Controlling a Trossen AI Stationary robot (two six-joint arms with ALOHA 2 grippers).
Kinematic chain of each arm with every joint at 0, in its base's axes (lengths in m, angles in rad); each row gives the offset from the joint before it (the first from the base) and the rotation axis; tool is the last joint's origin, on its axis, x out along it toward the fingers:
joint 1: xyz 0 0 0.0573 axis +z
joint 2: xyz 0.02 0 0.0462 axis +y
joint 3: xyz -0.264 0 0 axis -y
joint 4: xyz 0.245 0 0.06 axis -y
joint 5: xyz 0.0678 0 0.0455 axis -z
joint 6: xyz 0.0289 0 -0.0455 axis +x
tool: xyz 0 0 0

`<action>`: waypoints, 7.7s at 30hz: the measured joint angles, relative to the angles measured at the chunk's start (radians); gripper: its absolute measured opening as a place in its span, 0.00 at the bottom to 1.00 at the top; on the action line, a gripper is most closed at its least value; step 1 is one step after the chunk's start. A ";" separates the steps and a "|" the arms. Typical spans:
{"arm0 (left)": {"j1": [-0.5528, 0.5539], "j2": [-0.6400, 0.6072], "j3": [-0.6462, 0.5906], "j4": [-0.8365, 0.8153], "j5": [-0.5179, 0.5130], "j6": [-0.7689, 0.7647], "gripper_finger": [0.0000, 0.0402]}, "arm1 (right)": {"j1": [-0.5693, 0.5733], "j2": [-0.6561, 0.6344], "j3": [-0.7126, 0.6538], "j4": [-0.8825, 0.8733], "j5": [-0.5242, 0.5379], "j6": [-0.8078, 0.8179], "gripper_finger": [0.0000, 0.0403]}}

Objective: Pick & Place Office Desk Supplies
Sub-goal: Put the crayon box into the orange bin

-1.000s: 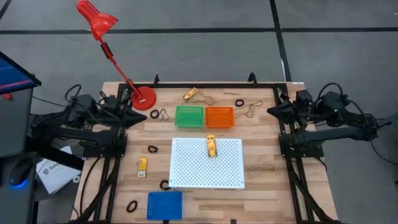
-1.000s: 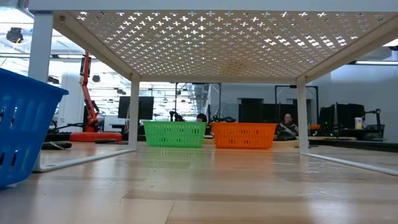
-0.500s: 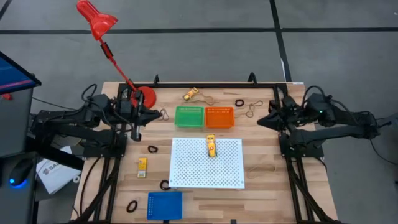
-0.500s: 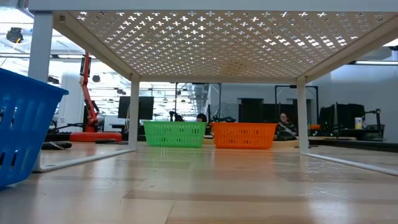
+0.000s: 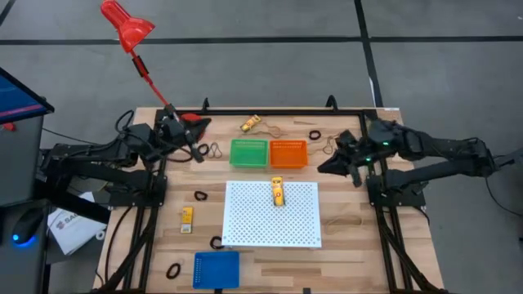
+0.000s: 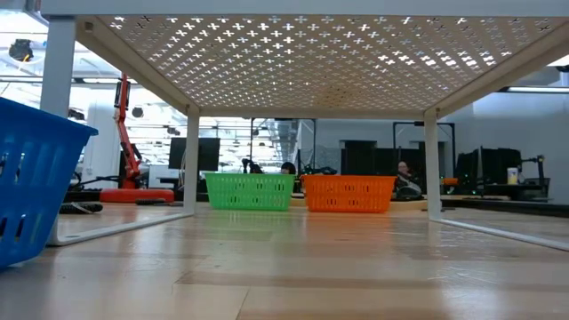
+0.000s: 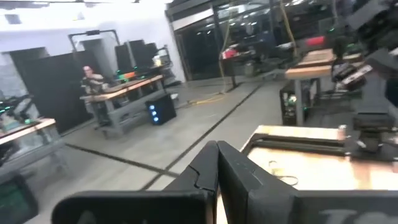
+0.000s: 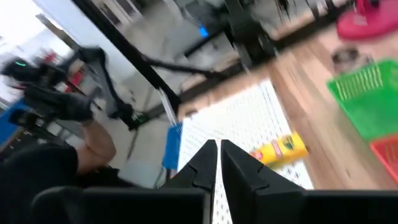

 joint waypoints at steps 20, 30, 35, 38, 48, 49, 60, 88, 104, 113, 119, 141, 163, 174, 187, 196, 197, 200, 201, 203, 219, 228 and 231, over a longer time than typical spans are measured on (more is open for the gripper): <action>-0.035 0.023 0.001 0.085 0.140 0.108 0.00 | 0.395 0.689 0.667 -0.685 0.523 -0.555 0.46; -0.035 0.023 0.000 0.087 0.183 0.108 0.00 | 0.472 0.881 0.697 -0.777 1.022 -1.214 0.56; -0.032 0.026 -0.028 0.089 0.181 0.108 0.00 | 0.449 0.943 0.696 -0.677 1.069 -1.413 0.56; -0.033 0.025 -0.051 0.096 0.180 0.104 0.00 | 0.430 0.943 0.700 -0.645 1.062 -1.474 0.56; -0.033 0.025 -0.072 0.159 0.180 0.104 0.00 | 0.293 0.940 0.878 -0.611 0.710 -1.360 0.56; -0.033 0.025 -0.072 0.159 0.180 0.103 0.00 | 0.272 0.940 0.904 -0.603 0.667 -1.310 0.56; -0.033 0.023 -0.072 0.158 0.121 0.080 0.00 | 0.034 0.939 0.988 -0.650 0.133 -0.238 0.56; -0.033 0.023 -0.092 0.139 0.120 0.014 0.00 | -0.154 0.468 0.281 -0.152 0.083 -0.071 0.55; -0.032 0.023 -0.092 0.141 0.120 0.003 0.00 | -0.277 0.464 -0.180 0.462 -0.217 0.166 0.56; -0.031 0.023 -0.092 0.139 0.120 0.006 0.00 | -0.224 0.603 -0.135 0.448 -0.245 0.170 0.56; -0.031 0.023 -0.092 0.138 0.120 0.006 0.00 | -0.221 0.627 -0.131 0.464 -0.271 0.175 0.56; -0.031 0.023 -0.092 0.138 0.120 0.006 0.00 | -0.198 0.626 -0.132 0.487 -0.281 0.157 0.33; -0.031 0.023 -0.092 0.131 0.120 0.006 0.00 | -0.198 0.625 -0.132 0.552 -0.268 0.117 0.00; -0.031 0.023 -0.092 0.130 0.120 0.006 0.00 | -0.161 0.618 -0.132 0.616 -0.255 0.114 0.00; -0.031 0.023 -0.092 0.113 0.112 0.006 0.00 | -0.059 0.450 -0.133 0.571 -0.053 0.054 0.00; -0.031 0.023 -0.092 0.088 -0.116 0.029 0.00 | -0.001 0.347 -0.133 0.481 0.172 -0.017 0.00; -0.031 0.023 -0.092 0.087 -0.125 0.029 0.00 | -0.003 0.339 -0.133 0.470 0.199 -0.022 0.00; -0.031 0.023 -0.092 0.087 -0.161 0.037 0.00 | -0.026 0.314 -0.133 0.427 0.266 -0.037 0.00; -0.031 0.023 -0.092 0.086 -0.177 0.047 0.00 | -0.038 0.307 -0.132 0.404 0.286 -0.043 0.00; -0.031 0.025 -0.092 0.086 -0.208 0.051 0.00 | -0.062 0.301 -0.132 0.358 0.330 -0.068 0.00; -0.031 0.031 -0.092 0.086 -0.218 0.052 0.00 | -0.256 0.296 -0.132 0.233 0.505 -0.224 0.00; -0.031 0.031 -0.092 0.086 -0.218 0.052 0.00 | -0.318 0.336 -0.131 0.199 0.561 -0.290 0.00; -0.031 0.031 -0.092 0.086 -0.218 0.052 0.00 | -0.316 0.364 -0.134 0.195 0.598 -0.317 0.00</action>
